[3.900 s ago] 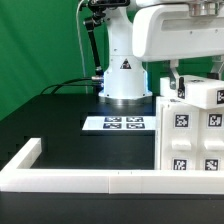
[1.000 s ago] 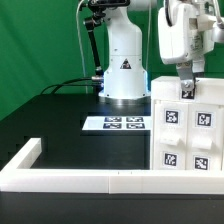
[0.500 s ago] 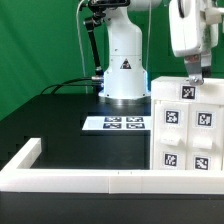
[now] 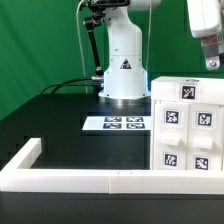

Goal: Assemble cabinet

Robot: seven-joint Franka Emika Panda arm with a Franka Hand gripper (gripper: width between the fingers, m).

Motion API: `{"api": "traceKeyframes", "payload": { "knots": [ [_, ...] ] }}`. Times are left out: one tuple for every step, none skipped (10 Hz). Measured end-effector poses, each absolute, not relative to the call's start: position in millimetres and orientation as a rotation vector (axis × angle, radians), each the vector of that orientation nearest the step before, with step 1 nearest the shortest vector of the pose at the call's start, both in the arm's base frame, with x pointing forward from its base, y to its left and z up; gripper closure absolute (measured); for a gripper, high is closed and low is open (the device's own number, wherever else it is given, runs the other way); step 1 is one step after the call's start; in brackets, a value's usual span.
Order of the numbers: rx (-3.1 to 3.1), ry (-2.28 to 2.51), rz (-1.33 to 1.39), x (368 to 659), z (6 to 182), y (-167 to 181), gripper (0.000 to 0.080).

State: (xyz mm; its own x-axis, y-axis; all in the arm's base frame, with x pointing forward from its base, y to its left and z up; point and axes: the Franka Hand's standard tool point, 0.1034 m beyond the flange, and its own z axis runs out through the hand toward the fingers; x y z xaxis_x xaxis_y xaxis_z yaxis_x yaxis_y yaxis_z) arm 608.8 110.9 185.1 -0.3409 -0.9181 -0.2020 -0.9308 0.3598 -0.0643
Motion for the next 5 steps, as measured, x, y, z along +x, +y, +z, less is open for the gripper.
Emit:
{"api": "traceKeyframes", "payload": {
  "knots": [
    [-1.671, 2.414, 0.092, 608.7, 184.9, 111.2, 0.0002],
    [-1.676, 2.411, 0.091, 608.7, 184.7, 111.4, 0.0002],
    [-1.681, 2.408, 0.091, 608.6, 184.4, 111.5, 0.0002],
    [-1.685, 2.406, 0.091, 608.5, 184.1, 111.6, 0.0002],
    [-1.687, 2.405, 0.091, 608.4, 183.8, 111.7, 0.0002]
  ]
}}
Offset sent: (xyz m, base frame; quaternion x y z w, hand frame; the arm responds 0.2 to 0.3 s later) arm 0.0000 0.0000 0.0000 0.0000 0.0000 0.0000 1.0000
